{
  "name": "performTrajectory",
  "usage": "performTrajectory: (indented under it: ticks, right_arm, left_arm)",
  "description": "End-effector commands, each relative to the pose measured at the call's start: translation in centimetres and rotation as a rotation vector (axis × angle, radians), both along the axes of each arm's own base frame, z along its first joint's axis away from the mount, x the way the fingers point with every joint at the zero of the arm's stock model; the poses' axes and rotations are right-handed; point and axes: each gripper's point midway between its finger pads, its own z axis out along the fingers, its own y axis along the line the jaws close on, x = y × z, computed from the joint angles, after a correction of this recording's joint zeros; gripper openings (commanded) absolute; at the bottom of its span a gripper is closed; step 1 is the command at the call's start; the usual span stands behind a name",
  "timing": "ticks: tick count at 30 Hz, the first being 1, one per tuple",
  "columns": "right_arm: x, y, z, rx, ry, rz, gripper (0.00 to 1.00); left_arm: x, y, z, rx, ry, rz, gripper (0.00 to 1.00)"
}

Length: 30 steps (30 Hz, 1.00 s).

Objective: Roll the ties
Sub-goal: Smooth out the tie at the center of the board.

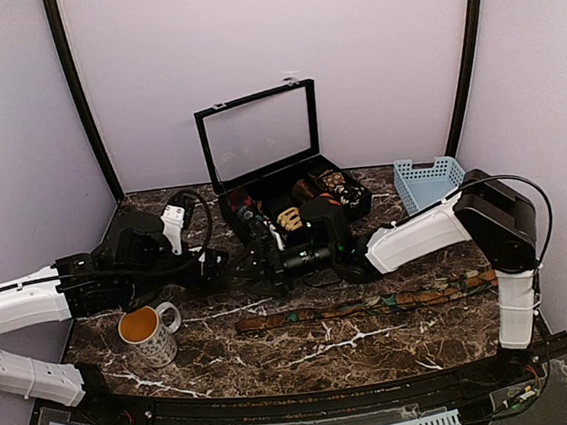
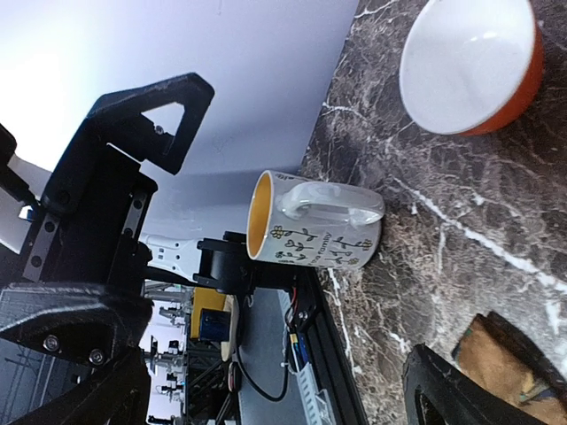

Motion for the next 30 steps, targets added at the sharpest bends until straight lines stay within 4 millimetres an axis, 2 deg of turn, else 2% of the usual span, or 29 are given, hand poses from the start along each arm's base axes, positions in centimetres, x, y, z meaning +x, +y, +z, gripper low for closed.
performTrajectory:
  ticks: [1, 6, 13, 17, 19, 24, 27, 30]
  right_arm:
    - [0.5, -2.3, -2.7, -0.045, -0.023, 0.015, 0.99]
    - [0.3, -2.8, -5.6, -0.083, 0.002, 0.017, 1.00]
    - [0.0, -3.2, -9.9, -0.115, 0.080, 0.011, 1.00]
    - [-0.2, -3.5, -11.1, -0.111, 0.123, 0.002, 0.99]
    - [-0.2, -3.4, -10.2, -0.092, 0.122, 0.006, 0.98]
    - [-0.2, -3.7, -4.8, -0.031, 0.046, 0.017, 0.98]
    - [0.1, -5.3, -2.7, -0.016, 0.017, 0.003, 0.99]
    - [0.5, -8.3, -2.9, -0.030, 0.029, -0.033, 0.99]
  left_arm:
    - [0.0, -1.3, -0.5, 0.028, 0.033, -0.051, 0.99]
    - [0.3, -2.1, -1.3, 0.030, 0.048, -0.065, 0.99]
    - [0.4, -2.1, -1.5, 0.044, 0.052, -0.061, 0.99]
    - [0.4, -1.9, -1.6, 0.055, 0.050, -0.058, 0.99]
    - [0.5, -1.9, -1.5, 0.059, 0.049, -0.059, 0.99]
    - [0.6, -1.9, -1.2, 0.071, 0.040, -0.061, 0.99]
    - [0.6, -2.1, -1.3, 0.072, 0.039, -0.068, 0.99]
    - [0.7, -2.4, -1.4, 0.078, 0.039, -0.075, 0.99]
